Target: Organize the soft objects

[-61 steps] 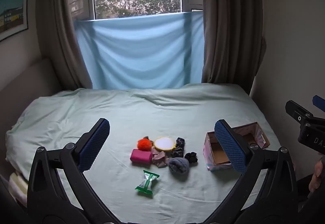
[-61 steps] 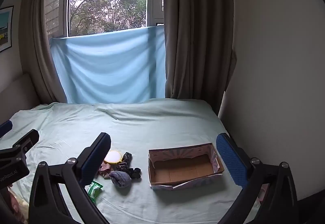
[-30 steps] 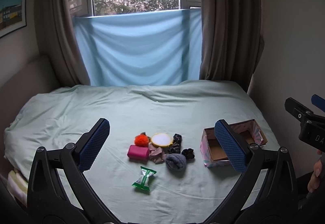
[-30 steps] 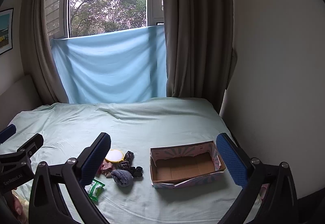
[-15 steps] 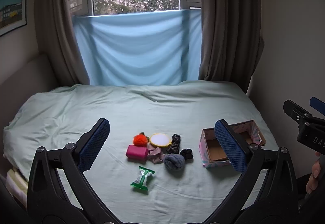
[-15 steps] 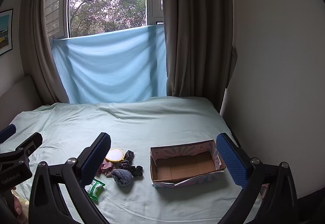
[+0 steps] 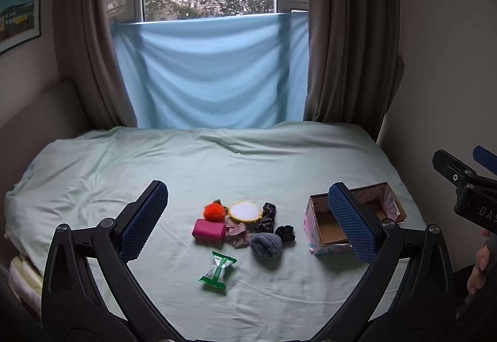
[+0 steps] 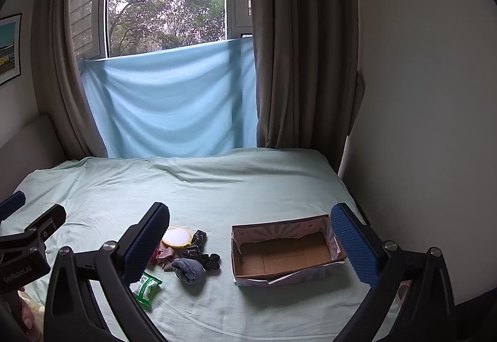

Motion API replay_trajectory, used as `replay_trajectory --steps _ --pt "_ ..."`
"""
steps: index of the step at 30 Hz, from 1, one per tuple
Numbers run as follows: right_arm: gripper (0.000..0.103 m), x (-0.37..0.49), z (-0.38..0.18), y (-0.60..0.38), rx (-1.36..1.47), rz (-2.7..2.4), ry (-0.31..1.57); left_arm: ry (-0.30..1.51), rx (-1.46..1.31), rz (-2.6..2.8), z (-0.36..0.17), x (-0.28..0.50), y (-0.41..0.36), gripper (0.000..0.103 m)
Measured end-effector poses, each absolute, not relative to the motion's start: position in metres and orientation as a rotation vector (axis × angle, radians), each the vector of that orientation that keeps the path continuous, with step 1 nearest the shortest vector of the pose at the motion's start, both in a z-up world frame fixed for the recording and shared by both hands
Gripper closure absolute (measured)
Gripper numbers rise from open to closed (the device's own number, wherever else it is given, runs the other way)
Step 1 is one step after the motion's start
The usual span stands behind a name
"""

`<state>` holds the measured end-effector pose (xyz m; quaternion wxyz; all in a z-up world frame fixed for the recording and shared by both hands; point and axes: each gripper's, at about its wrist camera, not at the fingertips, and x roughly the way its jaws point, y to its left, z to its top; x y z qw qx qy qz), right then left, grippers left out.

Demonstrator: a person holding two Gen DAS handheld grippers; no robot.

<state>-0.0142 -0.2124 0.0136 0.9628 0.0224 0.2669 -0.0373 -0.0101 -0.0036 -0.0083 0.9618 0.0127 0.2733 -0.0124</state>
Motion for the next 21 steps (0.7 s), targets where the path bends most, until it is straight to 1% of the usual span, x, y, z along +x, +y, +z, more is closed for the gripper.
replay_trajectory --steps 21 --pt "0.000 -0.0128 0.0134 -0.2176 0.057 -0.070 0.543 0.564 0.041 -0.025 -0.0071 -0.0111 -0.0069 0.001"
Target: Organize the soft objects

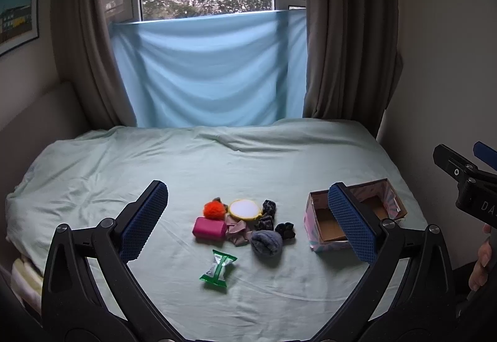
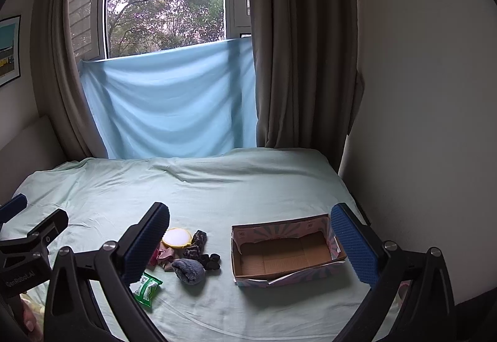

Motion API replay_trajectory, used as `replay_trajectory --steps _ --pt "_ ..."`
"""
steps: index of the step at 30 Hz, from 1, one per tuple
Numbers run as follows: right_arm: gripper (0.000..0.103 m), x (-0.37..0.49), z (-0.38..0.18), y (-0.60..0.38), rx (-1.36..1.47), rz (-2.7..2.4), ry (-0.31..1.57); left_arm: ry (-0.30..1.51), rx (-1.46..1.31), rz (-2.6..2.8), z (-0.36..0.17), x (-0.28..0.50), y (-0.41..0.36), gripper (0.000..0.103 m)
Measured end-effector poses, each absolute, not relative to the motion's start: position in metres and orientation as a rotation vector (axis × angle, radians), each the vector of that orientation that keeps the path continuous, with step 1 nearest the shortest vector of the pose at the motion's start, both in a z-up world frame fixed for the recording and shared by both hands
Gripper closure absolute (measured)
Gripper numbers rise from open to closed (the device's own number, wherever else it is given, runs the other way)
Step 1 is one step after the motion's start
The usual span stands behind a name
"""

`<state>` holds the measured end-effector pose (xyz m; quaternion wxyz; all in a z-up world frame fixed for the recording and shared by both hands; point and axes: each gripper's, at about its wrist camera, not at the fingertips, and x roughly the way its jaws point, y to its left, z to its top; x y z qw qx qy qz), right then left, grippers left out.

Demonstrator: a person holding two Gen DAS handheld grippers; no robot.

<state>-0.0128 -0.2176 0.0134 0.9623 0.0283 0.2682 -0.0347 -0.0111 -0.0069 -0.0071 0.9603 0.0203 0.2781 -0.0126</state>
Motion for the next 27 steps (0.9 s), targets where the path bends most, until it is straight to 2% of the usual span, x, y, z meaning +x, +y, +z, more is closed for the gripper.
replay_trajectory --steps 16,27 --pt "0.000 -0.007 0.005 -0.222 0.050 0.016 0.565 0.616 -0.006 0.074 -0.018 -0.013 0.006 0.001" --pt "0.000 0.020 -0.052 -0.183 0.060 0.124 0.636 0.712 -0.012 0.082 -0.086 -0.007 0.054 0.001"
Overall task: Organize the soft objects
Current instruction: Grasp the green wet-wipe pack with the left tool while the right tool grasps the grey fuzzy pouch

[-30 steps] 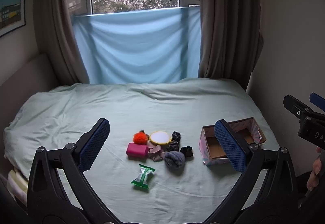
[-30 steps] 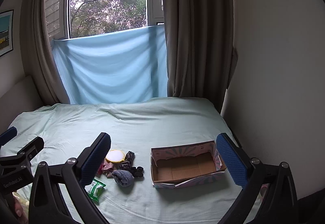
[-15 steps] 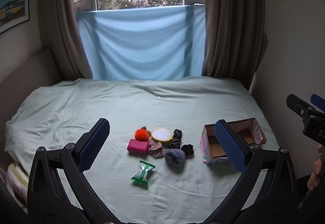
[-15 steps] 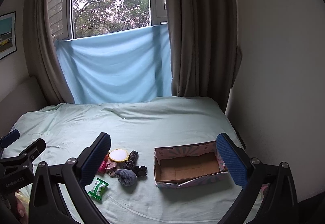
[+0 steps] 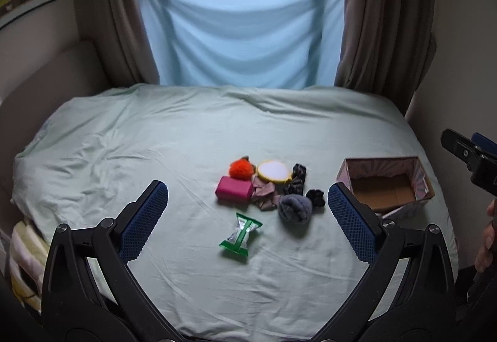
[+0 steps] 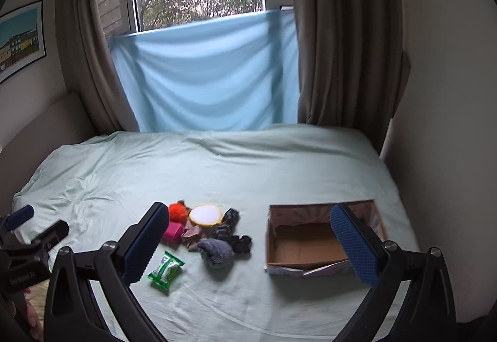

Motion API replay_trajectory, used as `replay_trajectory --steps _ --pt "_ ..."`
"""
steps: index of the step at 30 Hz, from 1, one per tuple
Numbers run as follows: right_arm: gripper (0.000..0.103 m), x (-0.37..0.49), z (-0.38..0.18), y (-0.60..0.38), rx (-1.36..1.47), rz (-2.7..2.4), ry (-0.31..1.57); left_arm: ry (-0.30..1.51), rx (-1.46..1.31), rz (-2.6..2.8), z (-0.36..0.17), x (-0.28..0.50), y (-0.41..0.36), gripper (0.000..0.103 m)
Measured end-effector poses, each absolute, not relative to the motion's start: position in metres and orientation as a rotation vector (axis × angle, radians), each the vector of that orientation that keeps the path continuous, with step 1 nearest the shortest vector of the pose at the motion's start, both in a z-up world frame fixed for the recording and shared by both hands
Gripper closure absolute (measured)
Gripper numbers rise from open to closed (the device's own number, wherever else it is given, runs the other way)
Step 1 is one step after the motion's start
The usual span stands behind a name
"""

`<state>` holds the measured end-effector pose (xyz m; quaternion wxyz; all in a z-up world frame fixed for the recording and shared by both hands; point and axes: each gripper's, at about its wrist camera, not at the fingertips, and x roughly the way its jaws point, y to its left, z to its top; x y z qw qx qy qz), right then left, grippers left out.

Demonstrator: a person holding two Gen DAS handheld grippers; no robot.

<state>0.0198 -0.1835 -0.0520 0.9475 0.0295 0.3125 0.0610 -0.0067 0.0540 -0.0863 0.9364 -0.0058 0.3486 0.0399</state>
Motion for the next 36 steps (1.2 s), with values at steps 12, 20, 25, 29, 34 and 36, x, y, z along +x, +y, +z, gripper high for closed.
replay_trajectory --steps 12,20,25,29,34,36 --pt "0.000 0.082 -0.178 -0.113 0.042 0.060 0.724 0.852 0.043 -0.114 -0.235 0.061 0.103 0.001" --pt "0.000 0.126 -0.280 -0.077 0.052 0.021 0.758 0.911 0.064 -0.211 -0.345 0.095 0.105 0.006" --pt "0.000 0.154 -0.332 -0.063 0.078 0.007 0.806 0.951 0.045 -0.234 -0.400 0.114 0.108 0.011" --pt "0.000 0.166 -0.367 -0.059 0.097 0.007 0.847 1.000 0.033 -0.240 -0.432 0.128 0.106 0.021" --pt "0.000 0.175 -0.405 -0.058 0.115 0.015 0.883 1.031 0.045 -0.262 -0.462 0.135 0.099 0.024" --pt "0.000 0.178 -0.415 -0.057 0.127 0.028 0.890 1.041 0.052 -0.267 -0.471 0.135 0.097 0.027"
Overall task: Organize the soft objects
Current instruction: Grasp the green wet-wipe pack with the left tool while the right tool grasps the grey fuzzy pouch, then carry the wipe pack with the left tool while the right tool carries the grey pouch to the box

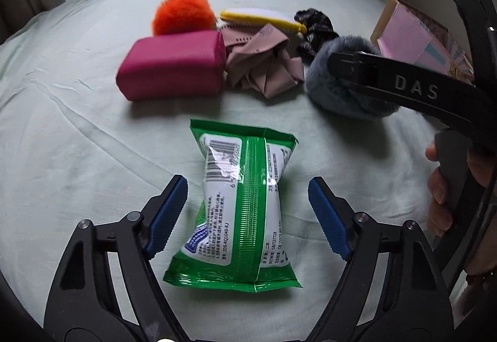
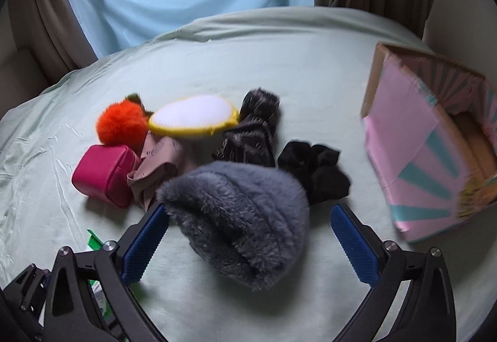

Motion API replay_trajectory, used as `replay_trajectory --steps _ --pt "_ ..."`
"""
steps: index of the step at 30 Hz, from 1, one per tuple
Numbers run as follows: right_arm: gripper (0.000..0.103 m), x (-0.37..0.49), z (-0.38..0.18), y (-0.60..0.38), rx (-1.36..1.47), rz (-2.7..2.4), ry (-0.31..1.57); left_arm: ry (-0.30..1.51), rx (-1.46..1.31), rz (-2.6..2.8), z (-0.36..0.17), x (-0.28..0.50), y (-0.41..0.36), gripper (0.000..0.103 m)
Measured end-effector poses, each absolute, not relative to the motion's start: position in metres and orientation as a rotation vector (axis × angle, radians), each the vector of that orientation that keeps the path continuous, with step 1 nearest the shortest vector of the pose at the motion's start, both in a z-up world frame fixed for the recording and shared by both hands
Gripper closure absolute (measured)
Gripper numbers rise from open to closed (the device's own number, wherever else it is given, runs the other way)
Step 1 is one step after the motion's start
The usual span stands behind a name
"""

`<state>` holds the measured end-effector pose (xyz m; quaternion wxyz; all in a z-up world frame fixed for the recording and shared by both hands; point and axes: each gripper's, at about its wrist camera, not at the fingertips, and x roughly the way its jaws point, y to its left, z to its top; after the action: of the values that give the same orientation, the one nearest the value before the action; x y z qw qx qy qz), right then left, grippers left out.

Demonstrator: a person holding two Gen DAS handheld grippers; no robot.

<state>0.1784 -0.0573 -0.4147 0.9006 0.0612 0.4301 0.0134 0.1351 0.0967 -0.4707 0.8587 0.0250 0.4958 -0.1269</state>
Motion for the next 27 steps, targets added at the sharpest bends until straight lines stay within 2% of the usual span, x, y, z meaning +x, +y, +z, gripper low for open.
replay_trajectory --steps 3,5,8,14,17,27 --pt "0.001 0.183 -0.424 -0.053 0.133 0.042 0.897 1.066 0.055 -0.265 -0.480 0.137 0.093 0.038" --pt "0.015 0.185 -0.426 -0.052 0.137 0.055 0.901 1.078 0.071 -0.247 -0.484 0.139 0.091 0.047" --pt "0.030 0.190 -0.429 -0.049 0.134 0.066 0.917 1.074 0.077 -0.241 -0.483 0.141 0.093 0.059" --pt "0.048 0.188 -0.429 -0.050 0.160 0.069 0.924 1.072 0.048 -0.230 -0.478 0.143 0.102 0.065" --pt "0.052 0.186 -0.427 -0.048 0.139 0.075 0.922 1.062 0.050 -0.229 -0.473 0.143 0.104 0.066" --pt "0.053 0.170 -0.396 -0.052 0.123 0.067 0.897 1.019 0.031 -0.218 -0.433 0.138 0.108 0.067"
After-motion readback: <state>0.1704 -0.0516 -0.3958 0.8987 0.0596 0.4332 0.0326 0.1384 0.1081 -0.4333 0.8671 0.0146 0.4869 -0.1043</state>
